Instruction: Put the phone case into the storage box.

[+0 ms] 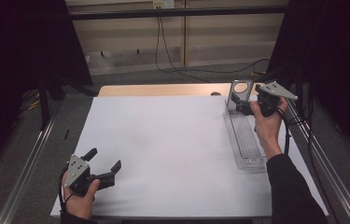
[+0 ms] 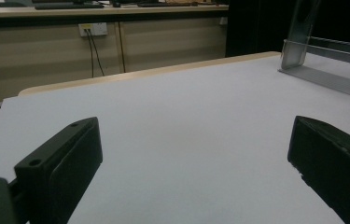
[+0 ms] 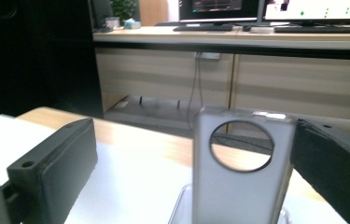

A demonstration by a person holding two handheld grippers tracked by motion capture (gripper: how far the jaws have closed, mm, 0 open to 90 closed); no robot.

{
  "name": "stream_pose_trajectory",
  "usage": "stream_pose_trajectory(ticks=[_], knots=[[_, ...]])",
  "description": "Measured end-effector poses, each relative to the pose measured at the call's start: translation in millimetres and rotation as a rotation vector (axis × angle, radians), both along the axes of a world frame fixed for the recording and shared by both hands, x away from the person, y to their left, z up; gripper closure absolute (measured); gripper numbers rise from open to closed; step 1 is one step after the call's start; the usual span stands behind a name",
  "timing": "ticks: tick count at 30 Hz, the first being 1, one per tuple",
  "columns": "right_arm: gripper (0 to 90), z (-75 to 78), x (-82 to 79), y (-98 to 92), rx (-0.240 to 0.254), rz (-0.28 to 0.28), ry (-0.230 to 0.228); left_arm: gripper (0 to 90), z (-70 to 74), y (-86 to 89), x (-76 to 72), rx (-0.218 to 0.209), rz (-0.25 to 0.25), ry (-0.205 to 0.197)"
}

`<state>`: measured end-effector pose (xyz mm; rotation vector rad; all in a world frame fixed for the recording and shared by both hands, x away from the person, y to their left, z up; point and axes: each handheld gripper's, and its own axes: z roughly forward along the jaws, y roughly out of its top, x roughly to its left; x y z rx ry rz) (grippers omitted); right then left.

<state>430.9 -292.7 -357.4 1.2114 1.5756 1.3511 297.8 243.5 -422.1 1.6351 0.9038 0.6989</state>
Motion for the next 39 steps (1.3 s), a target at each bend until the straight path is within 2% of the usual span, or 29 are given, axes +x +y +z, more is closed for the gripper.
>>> stream_pose_trajectory(ticks=[2, 9, 17, 20, 28, 31, 36, 39], knots=[[0.0, -3.2, -5.3, 1.2, -0.011, 0.015, 0.004, 3.0, 0.2, -0.2, -0.1, -0.001, -0.001, -0.003], [0.0, -9.7, -18.6, -0.5, 0.008, 0.033, 0.011, 3.0, 0.3, -2.3, -1.2, 0.004, -0.018, -0.013], [0.2, -14.9, -34.9, -2.4, 0.004, 0.054, 0.017, 3.0, 0.1, -2.3, -2.1, 0.014, -0.01, -0.006], [1.6, -16.3, -42.9, -2.0, -0.007, 0.062, -0.007, 2.9, 0.3, -2.4, -2.8, 0.01, -0.02, -0.014], [1.2, -26.0, -58.2, 0.8, 0.001, 0.089, 0.004, 2.7, 0.3, -1.9, -3.0, 0.012, -0.015, -0.009], [0.0, -25.4, -64.1, 2.0, -0.004, 0.099, 0.008, 2.7, 0.3, -1.8, -3.3, 0.01, -0.014, -0.009], [0.0, -22.4, -74.7, -0.2, 0.023, 0.098, 0.004, 2.7, 0.4, -1.6, -3.7, 0.012, -0.01, -0.011], [0.0, -22.9, -81.9, -2.7, 0.023, 0.094, 0.007, 2.7, 0.3, -2.7, -3.9, 0.013, -0.015, -0.011]])
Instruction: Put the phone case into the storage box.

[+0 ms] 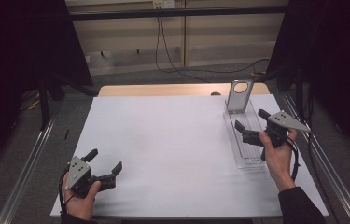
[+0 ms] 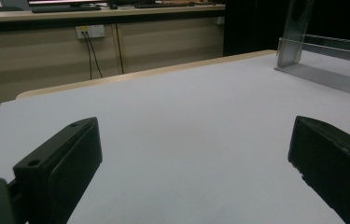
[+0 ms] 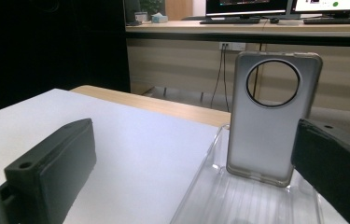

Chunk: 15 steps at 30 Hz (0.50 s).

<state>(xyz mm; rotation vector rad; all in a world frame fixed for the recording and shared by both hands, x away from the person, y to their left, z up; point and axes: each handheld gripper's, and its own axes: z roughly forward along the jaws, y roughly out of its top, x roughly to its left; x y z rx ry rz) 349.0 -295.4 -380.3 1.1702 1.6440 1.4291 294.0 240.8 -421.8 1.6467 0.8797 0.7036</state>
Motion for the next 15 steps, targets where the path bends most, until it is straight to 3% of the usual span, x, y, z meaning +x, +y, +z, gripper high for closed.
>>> stream_pose_trajectory(ticks=[8, 15], knots=[[0.0, -5.9, -20.1, -7.1, -0.011, -0.02, 0.011, 2.7, 0.7, 1.1, -0.6, 0.0, 0.007, -0.003], [0.0, -6.7, -35.5, -16.2, 0.002, -0.053, -0.013, 2.8, 0.7, 1.5, -0.4, -0.009, 0.013, -0.001]])
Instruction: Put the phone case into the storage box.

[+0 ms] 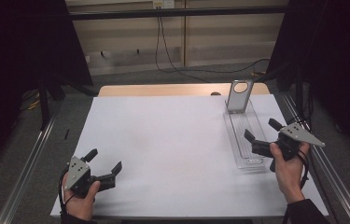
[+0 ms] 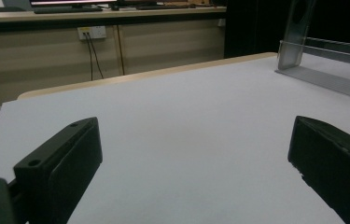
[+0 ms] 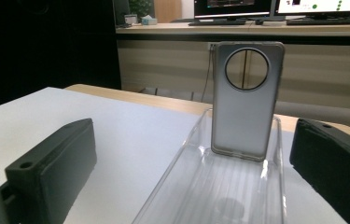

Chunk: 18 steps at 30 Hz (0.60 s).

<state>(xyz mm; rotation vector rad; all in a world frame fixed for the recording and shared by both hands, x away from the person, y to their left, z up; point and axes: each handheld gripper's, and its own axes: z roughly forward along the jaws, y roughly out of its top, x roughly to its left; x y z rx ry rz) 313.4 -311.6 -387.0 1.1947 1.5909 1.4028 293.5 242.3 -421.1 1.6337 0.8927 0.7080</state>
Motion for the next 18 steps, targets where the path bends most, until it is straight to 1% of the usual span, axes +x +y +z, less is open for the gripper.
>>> stream_pose_trajectory(ticks=[9, 14, 16, 17, 18], knots=[[0.0, -11.0, -18.0, 0.3, -0.026, -0.006, 0.011, 3.1, 0.4, -0.1, -0.8, -0.005, 0.003, 0.0], [0.0, -12.7, -27.3, 1.9, -0.038, -0.005, -0.01, 3.1, 0.8, 1.2, -1.7, -0.01, 0.001, -0.002], [0.0, -13.9, -32.9, 1.1, -0.039, -0.01, -0.016, 3.1, 1.0, 1.7, -2.1, -0.017, 0.008, -0.001], [0.0, -14.8, -34.9, 0.6, -0.037, -0.011, -0.014, 3.1, 1.2, 2.5, -2.4, -0.01, 0.007, -0.004], [0.0, -16.4, -37.1, -0.5, -0.041, -0.013, -0.01, 3.1, 1.1, 2.7, -2.9, -0.012, 0.007, -0.002]])
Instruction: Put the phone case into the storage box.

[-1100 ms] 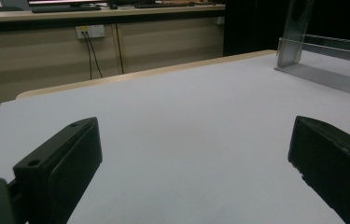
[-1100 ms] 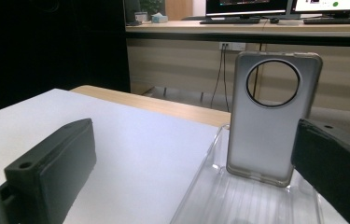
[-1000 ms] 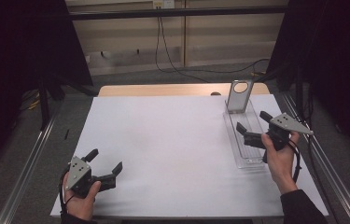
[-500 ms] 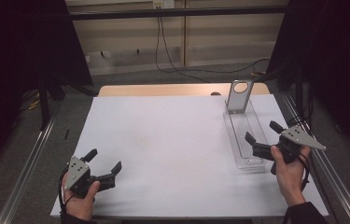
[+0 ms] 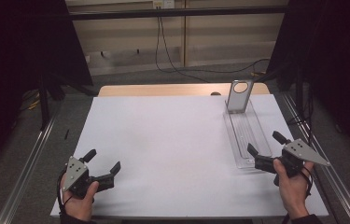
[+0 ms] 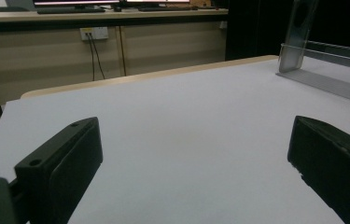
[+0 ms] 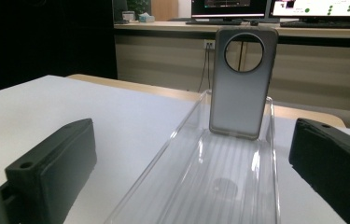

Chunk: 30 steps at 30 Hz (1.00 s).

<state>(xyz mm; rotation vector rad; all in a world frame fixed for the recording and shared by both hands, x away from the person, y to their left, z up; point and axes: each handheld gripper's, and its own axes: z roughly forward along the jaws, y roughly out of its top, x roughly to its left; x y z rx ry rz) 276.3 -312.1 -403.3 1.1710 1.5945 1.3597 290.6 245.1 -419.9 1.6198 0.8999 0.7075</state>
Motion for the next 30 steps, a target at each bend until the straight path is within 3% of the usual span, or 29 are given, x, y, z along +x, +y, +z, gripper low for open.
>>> stream_pose_trajectory(ticks=[11, 26, 30], knots=[[0.0, -13.3, -18.6, -10.2, 0.002, -0.039, 0.02, 3.2, 0.0, 2.8, -6.0, -0.018, 0.013, -0.007], [0.2, -24.6, -41.0, -25.8, 0.034, -0.091, 0.039, 3.1, -3.3, 6.6, -9.9, 0.0, 0.03, 0.022], [0.2, -29.2, -44.5, -25.2, 0.014, -0.098, 0.041, 3.1, -3.5, 7.1, -10.2, 0.004, 0.035, 0.022]])
